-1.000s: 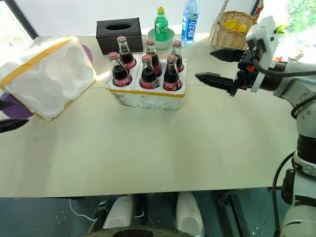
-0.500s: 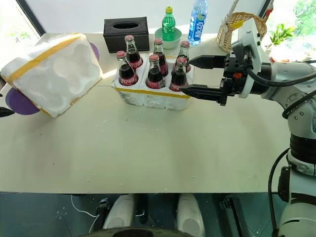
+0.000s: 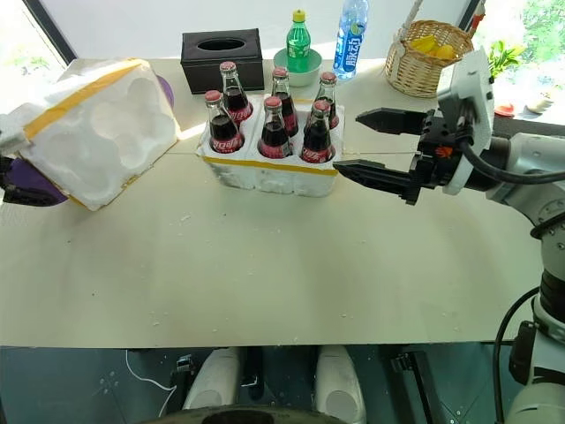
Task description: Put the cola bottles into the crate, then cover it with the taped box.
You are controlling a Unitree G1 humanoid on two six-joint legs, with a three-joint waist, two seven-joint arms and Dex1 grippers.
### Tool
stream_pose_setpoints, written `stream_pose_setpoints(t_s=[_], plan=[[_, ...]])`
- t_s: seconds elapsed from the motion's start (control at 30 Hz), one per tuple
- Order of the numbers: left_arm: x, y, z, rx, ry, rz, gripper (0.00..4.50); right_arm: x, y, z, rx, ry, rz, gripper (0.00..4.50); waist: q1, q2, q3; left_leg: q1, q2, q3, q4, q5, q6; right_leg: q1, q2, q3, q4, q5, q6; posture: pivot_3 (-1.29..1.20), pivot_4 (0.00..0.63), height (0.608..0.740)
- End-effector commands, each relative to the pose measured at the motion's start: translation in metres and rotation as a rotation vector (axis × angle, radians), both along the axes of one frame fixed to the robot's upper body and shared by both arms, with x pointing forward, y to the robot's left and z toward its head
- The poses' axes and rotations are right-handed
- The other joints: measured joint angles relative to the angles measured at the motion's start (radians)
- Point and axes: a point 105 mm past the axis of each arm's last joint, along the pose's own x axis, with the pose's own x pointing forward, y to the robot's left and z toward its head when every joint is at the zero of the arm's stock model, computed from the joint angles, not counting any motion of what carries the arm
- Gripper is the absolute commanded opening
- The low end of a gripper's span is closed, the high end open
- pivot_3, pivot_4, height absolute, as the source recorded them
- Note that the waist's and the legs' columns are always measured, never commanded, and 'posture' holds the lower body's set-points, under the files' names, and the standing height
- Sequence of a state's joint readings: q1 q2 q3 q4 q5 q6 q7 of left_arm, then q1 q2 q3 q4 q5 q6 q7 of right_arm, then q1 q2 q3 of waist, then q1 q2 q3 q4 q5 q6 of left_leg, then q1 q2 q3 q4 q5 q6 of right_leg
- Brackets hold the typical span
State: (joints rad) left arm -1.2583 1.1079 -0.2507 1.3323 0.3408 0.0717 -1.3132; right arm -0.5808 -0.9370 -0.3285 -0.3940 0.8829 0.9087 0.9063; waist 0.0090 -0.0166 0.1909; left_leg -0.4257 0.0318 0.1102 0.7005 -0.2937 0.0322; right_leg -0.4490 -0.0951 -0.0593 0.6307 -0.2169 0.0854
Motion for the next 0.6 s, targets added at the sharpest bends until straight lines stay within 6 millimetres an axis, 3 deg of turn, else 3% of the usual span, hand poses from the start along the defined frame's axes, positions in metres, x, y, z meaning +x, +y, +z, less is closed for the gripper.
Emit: stream_pose_setpoints(t_s=[0.03, 0.07, 0.1, 0.3, 0.33, 0.47, 0.6], plan=[[0.001, 0.003, -0.003, -0.024, -0.027, 0.030, 4.50, -0.008, -0.003, 0.015, -0.001, -0.068, -0.012, 4.41, 0.001, 0.000, 0.000, 0.000, 0.000, 0.000, 0.000, 0.000, 0.000, 0.000, 0.000, 0.000, 0.000, 0.000, 0.000, 0.00, 0.150, 0.740], [0.001, 0.002, -0.003, -0.034, -0.028, 0.034, 3.94, -0.008, -0.003, 0.015, -0.001, -0.069, -0.015, 4.50, 0.002, 0.000, 0.000, 0.000, 0.000, 0.000, 0.000, 0.000, 0.000, 0.000, 0.000, 0.000, 0.000, 0.000, 0.000, 0.00, 0.150, 0.740], [0.001, 0.002, -0.004, -0.043, -0.027, 0.038, 3.68, -0.008, -0.004, 0.015, -0.002, -0.070, -0.018, 4.50, 0.002, 0.000, 0.000, 0.000, 0.000, 0.000, 0.000, 0.000, 0.000, 0.000, 0.000, 0.000, 0.000, 0.000, 0.000, 0.00, 0.150, 0.740], [-0.002, 0.002, -0.006, -0.066, -0.016, 0.038, 0.51, -0.007, -0.006, 0.016, -0.005, -0.073, -0.024, 4.50, 0.003, 0.000, 0.000, 0.000, 0.000, 0.000, 0.001, 0.000, 0.000, 0.000, 0.000, 0.000, 0.001, 0.000, 0.000, 0.00, 0.150, 0.740], [-0.003, 0.003, -0.005, -0.060, -0.014, 0.036, 0.28, -0.006, -0.007, 0.015, -0.010, -0.069, -0.025, 4.50, 0.003, 0.000, 0.000, 0.000, 0.000, 0.000, 0.001, 0.000, 0.000, 0.000, 0.000, 0.000, 0.001, 0.000, 0.000, 0.00, 0.150, 0.740], [-0.001, 0.005, 0.003, -0.043, -0.059, 0.027, 0.27, -0.004, -0.013, 0.009, -0.014, -0.016, -0.033, 4.50, 0.002, 0.000, 0.000, 0.000, 0.000, 0.000, 0.001, 0.000, 0.000, 0.000, 0.000, 0.000, 0.001, 0.000, 0.000, 0.00, 0.150, 0.740], [0.012, 0.003, 0.025, 0.046, -0.210, -0.007, 0.27, -0.002, -0.020, 0.007, -0.033, -0.020, -0.059, 4.50, 0.002, -0.001, -0.001, 0.000, 0.000, 0.000, 0.001, 0.000, 0.000, 0.000, 0.000, 0.000, 0.001, 0.000, 0.000, 0.00, 0.150, 0.740]])
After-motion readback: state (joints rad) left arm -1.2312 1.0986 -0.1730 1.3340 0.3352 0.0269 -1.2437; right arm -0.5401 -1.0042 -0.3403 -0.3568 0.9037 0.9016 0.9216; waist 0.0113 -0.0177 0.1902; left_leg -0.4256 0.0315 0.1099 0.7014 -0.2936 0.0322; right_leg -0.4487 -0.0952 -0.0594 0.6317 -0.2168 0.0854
